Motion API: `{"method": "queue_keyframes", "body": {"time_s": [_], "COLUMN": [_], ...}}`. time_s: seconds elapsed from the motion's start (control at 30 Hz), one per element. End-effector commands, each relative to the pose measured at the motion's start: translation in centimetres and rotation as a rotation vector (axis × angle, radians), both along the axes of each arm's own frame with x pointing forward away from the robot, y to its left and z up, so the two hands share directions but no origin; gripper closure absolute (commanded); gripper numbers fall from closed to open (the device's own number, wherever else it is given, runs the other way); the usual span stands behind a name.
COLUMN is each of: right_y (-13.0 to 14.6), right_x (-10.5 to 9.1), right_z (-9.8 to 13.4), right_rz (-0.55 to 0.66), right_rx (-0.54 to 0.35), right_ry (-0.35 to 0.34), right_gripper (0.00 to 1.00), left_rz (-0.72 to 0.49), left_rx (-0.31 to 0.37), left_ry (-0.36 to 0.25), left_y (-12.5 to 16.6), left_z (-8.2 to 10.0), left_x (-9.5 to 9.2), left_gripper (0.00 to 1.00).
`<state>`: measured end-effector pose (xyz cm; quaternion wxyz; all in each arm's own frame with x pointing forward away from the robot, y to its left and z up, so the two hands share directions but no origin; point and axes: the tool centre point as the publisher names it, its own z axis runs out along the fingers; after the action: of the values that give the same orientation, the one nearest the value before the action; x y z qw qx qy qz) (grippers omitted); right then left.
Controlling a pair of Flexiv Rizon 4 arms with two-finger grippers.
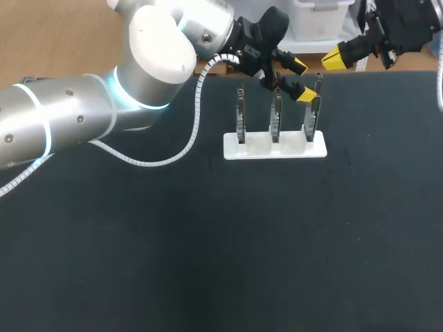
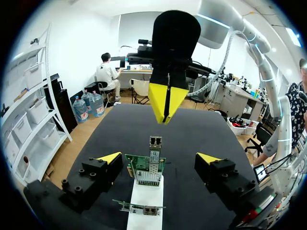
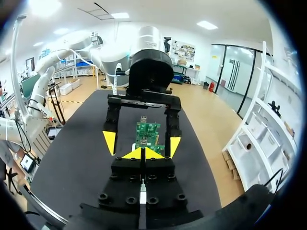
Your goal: Pick up the optical module with the left hand, and insert it into the network port with the right hand.
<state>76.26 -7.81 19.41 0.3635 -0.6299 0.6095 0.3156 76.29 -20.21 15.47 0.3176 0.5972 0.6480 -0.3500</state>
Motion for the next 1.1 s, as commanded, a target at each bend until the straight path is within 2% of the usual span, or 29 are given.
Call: {"method": "queue_keyframes", "body": {"time_s": [0.03, 0.8, 1.1], "right_y": [0.5, 0.8, 0.9], "right_x": [1.0, 0.5, 0.3], "right_z": [-0.4, -1.6, -2.8], "right_rz": [0.023, 0.035, 0.030], "right_rx": [0.004, 0.000, 0.003], "right_ry": [0.012, 0.050, 0.081], "right_gripper": [1.00, 1.00, 1.00], "left_rz": [-0.002, -0.002, -0.002], "left_rx": [0.000, 0.000, 0.000], "left_ry": [-0.001, -0.001, -0.001], "left_y": [0.0, 0.0, 0.0], "left_z": [0.0, 0.0, 0.0], "left_x": [0.1, 0.1, 0.1], "left_gripper": [0.00, 0.00, 0.00]}}
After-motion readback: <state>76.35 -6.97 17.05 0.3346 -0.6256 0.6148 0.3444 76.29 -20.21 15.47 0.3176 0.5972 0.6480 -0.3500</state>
